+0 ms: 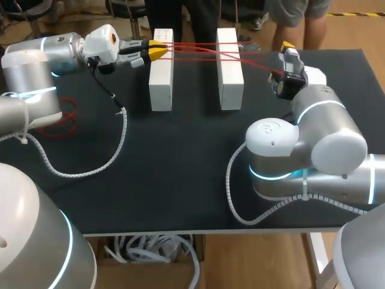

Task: Grab the tape and strap the tape.

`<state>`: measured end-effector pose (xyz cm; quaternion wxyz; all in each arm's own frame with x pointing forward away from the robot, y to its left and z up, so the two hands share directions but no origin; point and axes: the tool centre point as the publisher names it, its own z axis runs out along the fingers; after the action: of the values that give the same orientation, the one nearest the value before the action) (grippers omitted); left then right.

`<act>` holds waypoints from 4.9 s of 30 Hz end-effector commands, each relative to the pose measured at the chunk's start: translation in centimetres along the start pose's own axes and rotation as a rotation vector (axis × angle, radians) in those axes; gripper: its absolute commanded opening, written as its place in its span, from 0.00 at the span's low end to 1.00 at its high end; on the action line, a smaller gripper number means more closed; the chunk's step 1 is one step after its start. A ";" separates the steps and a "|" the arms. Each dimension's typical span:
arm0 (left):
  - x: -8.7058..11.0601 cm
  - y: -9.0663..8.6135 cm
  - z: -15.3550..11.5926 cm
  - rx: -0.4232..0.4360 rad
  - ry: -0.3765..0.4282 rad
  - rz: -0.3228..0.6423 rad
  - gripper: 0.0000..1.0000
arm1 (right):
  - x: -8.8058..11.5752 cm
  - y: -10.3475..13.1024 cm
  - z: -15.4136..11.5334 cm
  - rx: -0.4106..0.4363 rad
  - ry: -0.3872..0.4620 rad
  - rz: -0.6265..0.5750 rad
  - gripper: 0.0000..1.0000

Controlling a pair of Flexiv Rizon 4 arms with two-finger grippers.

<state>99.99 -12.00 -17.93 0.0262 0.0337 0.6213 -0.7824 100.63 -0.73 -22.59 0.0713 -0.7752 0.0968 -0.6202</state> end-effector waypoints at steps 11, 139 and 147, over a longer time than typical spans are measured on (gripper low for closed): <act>-0.1 0.1 0.0 0.001 0.002 0.000 0.00 | 0.7 1.4 -1.2 0.015 -0.033 -0.009 0.49; -0.5 -1.2 4.2 -1.602 0.126 -0.008 0.00 | 0.9 0.6 -2.4 -0.024 -0.307 -0.303 0.00; -0.5 -1.2 4.2 -1.602 0.126 -0.008 0.00 | 0.9 0.6 -2.4 -0.024 -0.307 -0.303 0.00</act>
<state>100.08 -15.48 -15.97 0.0035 0.0473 0.9824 -0.1809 98.44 -1.39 -21.70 -0.0181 -0.8650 -0.0241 -0.5008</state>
